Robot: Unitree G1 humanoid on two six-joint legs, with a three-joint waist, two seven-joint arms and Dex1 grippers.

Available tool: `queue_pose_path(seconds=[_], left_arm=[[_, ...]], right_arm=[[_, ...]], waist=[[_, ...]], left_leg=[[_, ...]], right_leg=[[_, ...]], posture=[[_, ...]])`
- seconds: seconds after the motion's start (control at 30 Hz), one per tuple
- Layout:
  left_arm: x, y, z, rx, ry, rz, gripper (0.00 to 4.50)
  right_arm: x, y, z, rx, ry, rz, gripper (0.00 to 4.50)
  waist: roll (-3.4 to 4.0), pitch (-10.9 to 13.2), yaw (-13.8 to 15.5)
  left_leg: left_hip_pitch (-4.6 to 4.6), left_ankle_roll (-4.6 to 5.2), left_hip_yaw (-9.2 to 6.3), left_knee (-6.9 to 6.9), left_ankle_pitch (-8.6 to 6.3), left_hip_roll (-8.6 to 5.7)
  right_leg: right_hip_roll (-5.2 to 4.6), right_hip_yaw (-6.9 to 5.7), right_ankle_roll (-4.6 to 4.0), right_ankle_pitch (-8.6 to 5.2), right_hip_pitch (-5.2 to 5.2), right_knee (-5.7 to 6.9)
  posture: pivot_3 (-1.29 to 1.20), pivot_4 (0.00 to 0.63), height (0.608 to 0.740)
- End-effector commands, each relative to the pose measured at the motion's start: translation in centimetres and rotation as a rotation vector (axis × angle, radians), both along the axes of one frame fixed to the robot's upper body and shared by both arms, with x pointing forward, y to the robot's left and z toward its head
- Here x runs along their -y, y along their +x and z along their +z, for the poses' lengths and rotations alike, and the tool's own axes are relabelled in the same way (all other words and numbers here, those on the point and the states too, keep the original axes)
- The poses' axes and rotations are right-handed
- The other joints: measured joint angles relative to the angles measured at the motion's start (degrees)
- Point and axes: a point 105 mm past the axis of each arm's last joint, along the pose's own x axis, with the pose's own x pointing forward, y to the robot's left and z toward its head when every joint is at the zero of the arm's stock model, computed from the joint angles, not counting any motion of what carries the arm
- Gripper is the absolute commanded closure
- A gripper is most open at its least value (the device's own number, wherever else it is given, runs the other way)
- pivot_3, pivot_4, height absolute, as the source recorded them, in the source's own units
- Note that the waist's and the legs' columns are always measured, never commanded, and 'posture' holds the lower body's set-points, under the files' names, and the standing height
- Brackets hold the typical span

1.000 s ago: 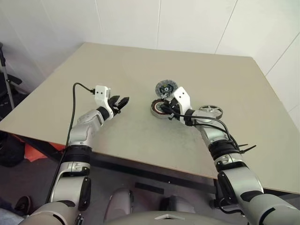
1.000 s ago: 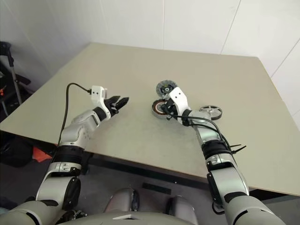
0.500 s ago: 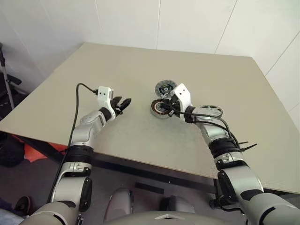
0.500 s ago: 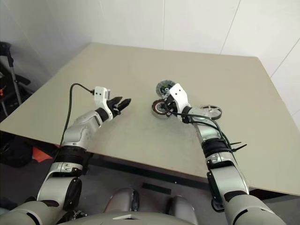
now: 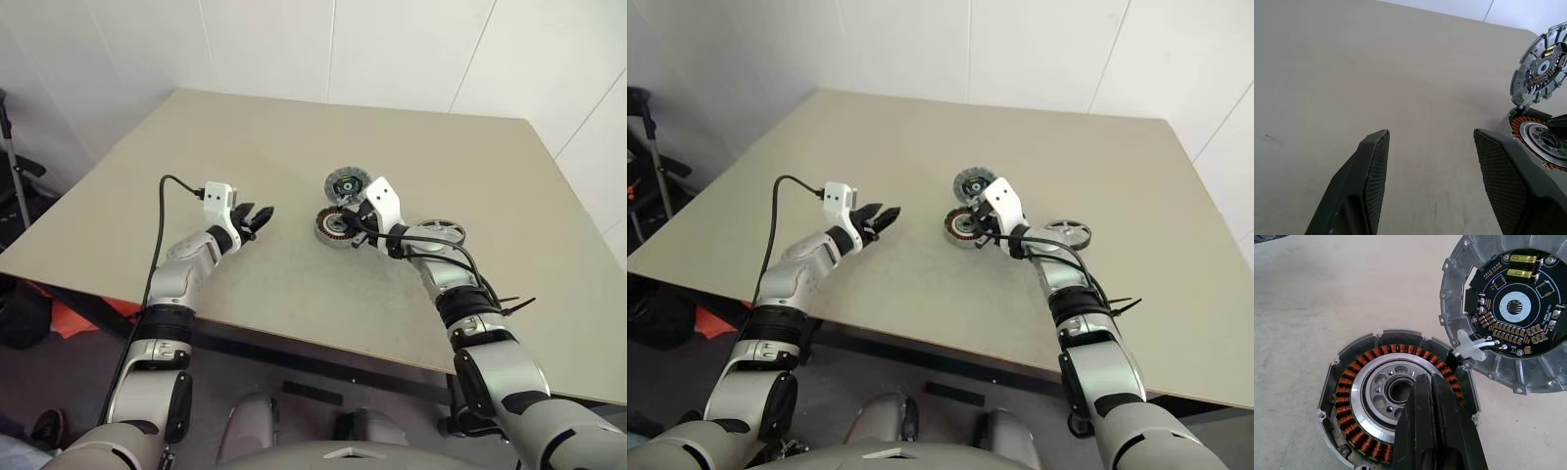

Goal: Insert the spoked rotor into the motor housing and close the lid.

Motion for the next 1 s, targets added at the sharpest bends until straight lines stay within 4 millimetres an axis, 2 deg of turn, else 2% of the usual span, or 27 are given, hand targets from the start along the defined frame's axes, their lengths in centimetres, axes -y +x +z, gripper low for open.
queue_pose_path(seconds=[0.03, 0.13, 0.37, 0.57, 0.67, 1.0], left_arm=[[-0.3, 0.1, 0.9, 0.041, 0.011, 0.009, 1.59], [-0.2, 0.1, 0.6, 0.034, 0.015, 0.009, 1.59], [-0.2, 0.0, 0.6, 0.032, 0.017, 0.005, 1.59], [0.9, -0.4, 0.8, 0.041, 0.015, -0.016, 1.59], [0.7, -0.3, 0.8, 0.035, -0.013, 0.015, 1.59], [1.0, -0.6, 0.3, 0.023, -0.008, 0.005, 1.59]], right_arm=[[-0.5, 0.5, 2.7, 0.084, 0.045, 0.023, 4.47], [-1.4, 0.0, 3.3, 0.103, 0.057, 0.076, 4.47], [-1.5, -0.1, 2.5, 0.084, 0.048, 0.063, 4.47], [-1.1, 0.4, 0.1, 0.031, 0.014, -0.005, 4.47], [-1.6, 0.3, 0.8, 0.054, 0.050, 0.019, 4.47], [-1.2, 1.0, 4.6, 0.157, 0.056, 0.030, 4.47]], waist=[[0.00, 0.0, 0.0], [0.00, 0.0, 0.0], [0.00, 0.0, 0.0], [0.00, 0.0, 0.0], [0.00, 0.0, -0.1], [0.00, 0.0, -0.1]], left_leg=[[0.00, 0.00, 0.00, 0.00, 0.00, 0.00], [0.00, 0.00, 0.00, 0.00, 0.00, 0.00], [0.02, 0.00, 0.00, 0.00, 0.00, 0.00], [0.04, -0.01, 0.00, 0.00, 0.00, 0.00], [0.13, -0.02, 0.01, 0.00, 0.00, 0.00], [0.14, -0.01, 0.01, 0.00, 0.00, 0.00]], right_leg=[[0.00, 0.00, 0.00, 0.00, 0.00, 0.00], [0.00, 0.00, 0.00, 0.00, 0.00, 0.00], [0.00, 0.00, 0.00, 0.00, 0.01, 0.01], [0.00, 0.00, 0.00, 0.00, 0.04, 0.00], [0.00, 0.02, 0.00, 0.00, 0.10, 0.01], [0.00, 0.02, 0.00, 0.00, 0.10, 0.00]], posture=[[0.00, 0.000, 0.740], [0.00, 0.000, 0.740], [0.00, 0.000, 0.740], [0.00, 0.000, 0.740], [0.00, 0.000, 0.740], [0.00, 0.000, 0.740]])
